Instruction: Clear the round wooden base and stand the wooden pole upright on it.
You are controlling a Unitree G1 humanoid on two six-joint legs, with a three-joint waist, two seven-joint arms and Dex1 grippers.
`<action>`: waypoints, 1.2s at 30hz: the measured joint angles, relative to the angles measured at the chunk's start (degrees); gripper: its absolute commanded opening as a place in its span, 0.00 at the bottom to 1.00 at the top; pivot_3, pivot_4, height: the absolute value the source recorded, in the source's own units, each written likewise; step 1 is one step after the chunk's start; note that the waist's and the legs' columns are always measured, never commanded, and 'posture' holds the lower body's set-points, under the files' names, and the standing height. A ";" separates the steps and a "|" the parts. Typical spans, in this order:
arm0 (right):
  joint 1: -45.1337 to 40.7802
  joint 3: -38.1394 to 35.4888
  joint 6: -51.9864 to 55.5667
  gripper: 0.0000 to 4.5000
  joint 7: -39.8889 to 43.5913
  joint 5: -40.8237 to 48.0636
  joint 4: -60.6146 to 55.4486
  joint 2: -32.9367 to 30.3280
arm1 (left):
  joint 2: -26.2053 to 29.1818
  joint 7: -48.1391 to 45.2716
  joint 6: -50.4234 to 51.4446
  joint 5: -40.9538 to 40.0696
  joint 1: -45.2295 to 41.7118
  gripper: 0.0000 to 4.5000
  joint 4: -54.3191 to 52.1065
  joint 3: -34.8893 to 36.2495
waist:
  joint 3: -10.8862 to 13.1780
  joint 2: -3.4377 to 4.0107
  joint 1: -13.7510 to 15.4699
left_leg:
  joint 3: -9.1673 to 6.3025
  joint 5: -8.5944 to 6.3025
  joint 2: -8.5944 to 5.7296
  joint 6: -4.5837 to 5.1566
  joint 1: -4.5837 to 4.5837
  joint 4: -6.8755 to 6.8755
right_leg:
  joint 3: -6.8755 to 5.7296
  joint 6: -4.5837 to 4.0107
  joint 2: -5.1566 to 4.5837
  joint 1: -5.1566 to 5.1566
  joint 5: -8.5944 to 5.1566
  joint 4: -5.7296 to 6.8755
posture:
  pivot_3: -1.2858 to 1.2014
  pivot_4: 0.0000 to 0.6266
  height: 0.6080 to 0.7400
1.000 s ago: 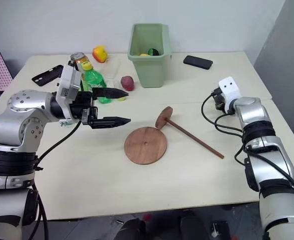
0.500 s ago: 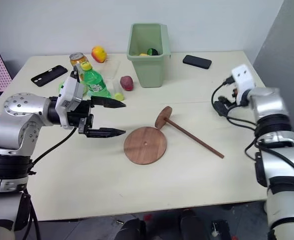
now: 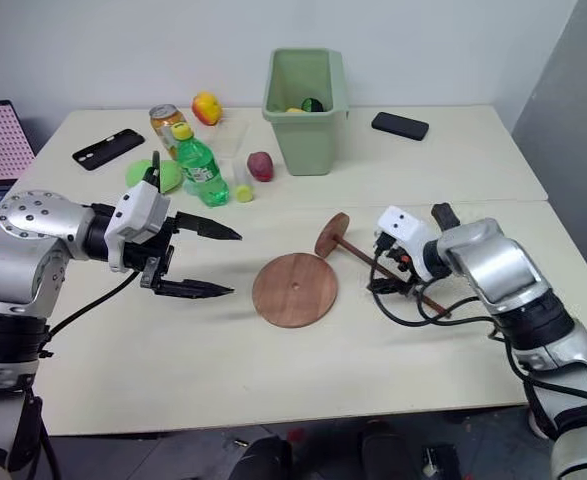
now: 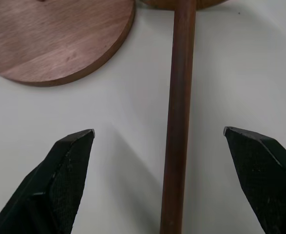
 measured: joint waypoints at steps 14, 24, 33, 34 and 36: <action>-1.57 3.68 0.92 0.22 -1.47 -2.65 4.82 2.00 | 1.39 1.26 1.70 -0.23 2.05 1.00 -2.87 0.05 | 0.00 -0.01 0.23 | -0.03 -0.01 0.00 0.01 -0.03 -0.03 | -0.03 0.00 -0.02 -0.02 0.00 -0.02 | 0.52 0.24 1.00; -1.56 -12.45 7.88 0.05 -5.18 4.61 0.84 7.84 | 0.52 6.88 6.59 -4.13 3.54 1.00 -4.75 4.91 | 0.00 0.00 0.25 | -0.05 -0.04 0.01 0.07 -0.05 -0.04 | -0.02 0.00 -0.01 -0.05 0.00 0.02 | 0.52 0.24 1.00; 3.09 -32.88 -7.04 0.05 -18.42 15.77 -11.98 32.96 | 1.22 9.33 10.27 -9.90 10.04 1.00 -7.49 11.87 | -0.02 -0.01 -0.23 | -0.08 0.02 0.09 -0.04 0.02 -0.10 | -0.07 -0.01 0.03 -0.05 0.00 0.12 | 0.52 0.24 1.00; 4.25 -32.67 -9.57 0.05 -19.14 16.61 -12.84 35.71 | 1.76 8.78 10.31 -10.00 10.59 1.00 -7.69 11.88 | -0.01 -0.01 -0.23 | -0.07 0.02 0.08 -0.04 0.02 -0.11 | -0.05 -0.01 0.03 -0.06 0.00 0.11 | 0.52 0.24 1.00; 6.96 -29.57 -14.92 0.05 -19.22 17.15 -14.87 38.91 | 2.82 7.99 10.31 -10.20 10.93 1.00 -7.82 11.94 | -0.01 0.00 -0.10 | -0.09 0.02 0.05 -0.05 0.03 -0.11 | -0.08 0.00 0.02 -0.05 0.00 0.09 | 0.52 0.24 1.00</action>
